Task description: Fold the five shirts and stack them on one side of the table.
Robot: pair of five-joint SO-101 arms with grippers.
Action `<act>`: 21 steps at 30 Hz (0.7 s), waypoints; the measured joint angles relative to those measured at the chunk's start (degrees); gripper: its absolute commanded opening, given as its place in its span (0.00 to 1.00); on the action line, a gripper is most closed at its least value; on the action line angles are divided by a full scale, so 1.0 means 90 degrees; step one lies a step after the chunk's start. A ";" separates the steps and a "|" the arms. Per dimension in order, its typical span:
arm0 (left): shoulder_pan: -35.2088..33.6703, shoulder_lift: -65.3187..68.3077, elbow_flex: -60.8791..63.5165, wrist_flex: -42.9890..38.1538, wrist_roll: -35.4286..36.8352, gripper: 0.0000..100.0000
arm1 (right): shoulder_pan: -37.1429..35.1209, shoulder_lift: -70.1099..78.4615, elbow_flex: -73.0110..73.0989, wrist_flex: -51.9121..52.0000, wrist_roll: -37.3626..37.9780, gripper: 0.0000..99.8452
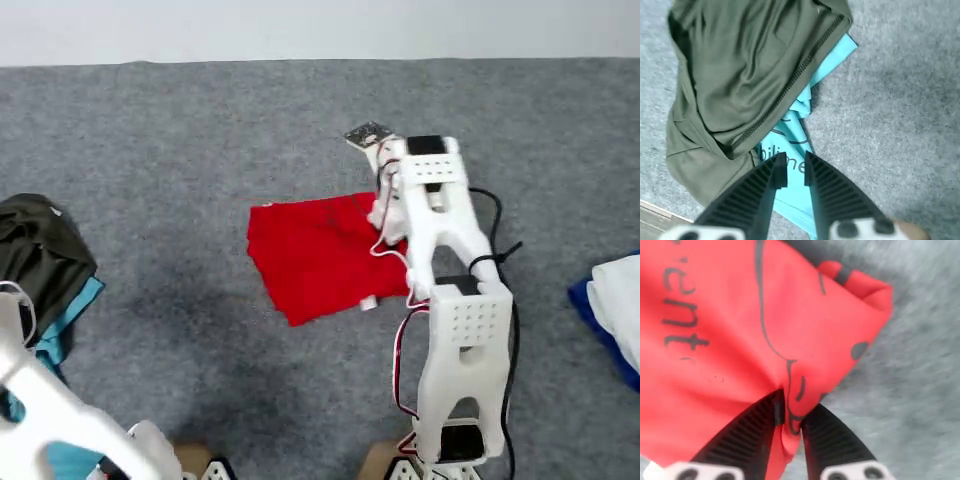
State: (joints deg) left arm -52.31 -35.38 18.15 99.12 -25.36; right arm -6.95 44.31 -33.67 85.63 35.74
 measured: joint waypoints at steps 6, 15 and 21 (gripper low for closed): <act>0.0000 -0.0391 0.0518 0.0010 0.0000 0.07 | 0.0020 0.0010 -0.1074 -0.0166 0.1328 0.01; 0.0000 -0.1221 0.1407 0.0010 0.0000 0.07 | -0.0713 0.0176 -0.1407 -0.1631 0.2295 0.01; 0.0000 -0.1895 0.1602 0.0010 0.0000 0.07 | -0.1035 0.0440 -0.1407 -0.1963 0.2325 0.21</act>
State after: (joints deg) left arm -52.31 -52.44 32.57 99.21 -25.36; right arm -16.26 48.26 -46.33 67.96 56.66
